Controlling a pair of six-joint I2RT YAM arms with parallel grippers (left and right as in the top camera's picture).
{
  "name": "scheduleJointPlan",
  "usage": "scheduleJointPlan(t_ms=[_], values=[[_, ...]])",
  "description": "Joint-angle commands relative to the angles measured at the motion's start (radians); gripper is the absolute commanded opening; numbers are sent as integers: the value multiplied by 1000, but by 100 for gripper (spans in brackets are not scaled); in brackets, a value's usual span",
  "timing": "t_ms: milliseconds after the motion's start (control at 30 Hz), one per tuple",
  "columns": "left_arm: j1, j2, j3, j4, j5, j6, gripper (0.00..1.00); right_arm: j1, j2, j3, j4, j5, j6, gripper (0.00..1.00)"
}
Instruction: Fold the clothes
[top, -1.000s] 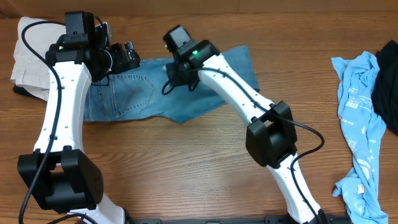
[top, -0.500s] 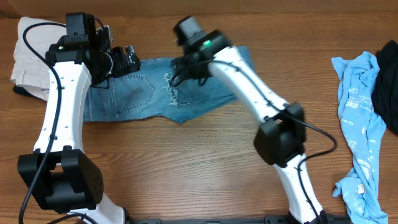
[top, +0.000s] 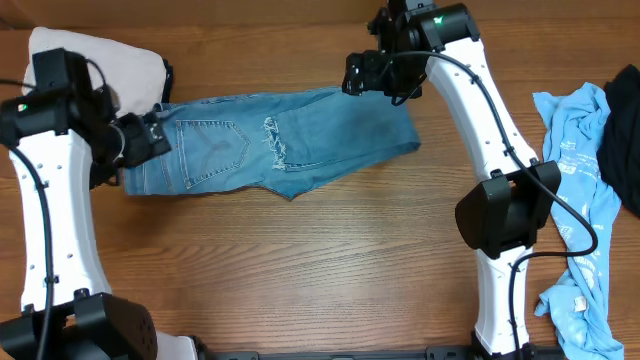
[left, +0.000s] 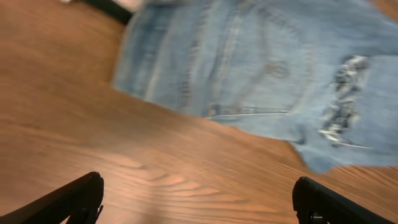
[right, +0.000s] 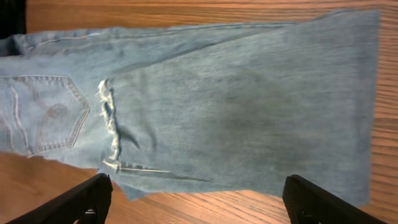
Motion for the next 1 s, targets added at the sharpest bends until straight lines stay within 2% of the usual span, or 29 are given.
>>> scheduleJointPlan(t_ms=[0, 67, 133, 267, 433, 833, 967], values=[[101, 0, -118, 90, -37, 18, 100, 9, -30, 22, -5, -17, -26, 94], [148, 2, -176, 190, 14, 80, 100, 9, -30, 22, 0, -7, -26, 94], [190, 8, -248, 314, 130, 203, 100, 9, -30, 22, 2, -3, -26, 94], [200, 25, -326, 405, 145, 369, 100, 9, -30, 22, -8, 9, -26, 95], [202, 61, -432, 594, 143, 380, 100, 9, -30, 22, -19, 16, -26, 95], [201, 323, -448, 739, 200, 380, 98, 9, -30, 22, -24, 16, -26, 96], [199, 386, -448, 761, 295, 389, 90, 9, -30, 22, -16, 15, -25, 96]])
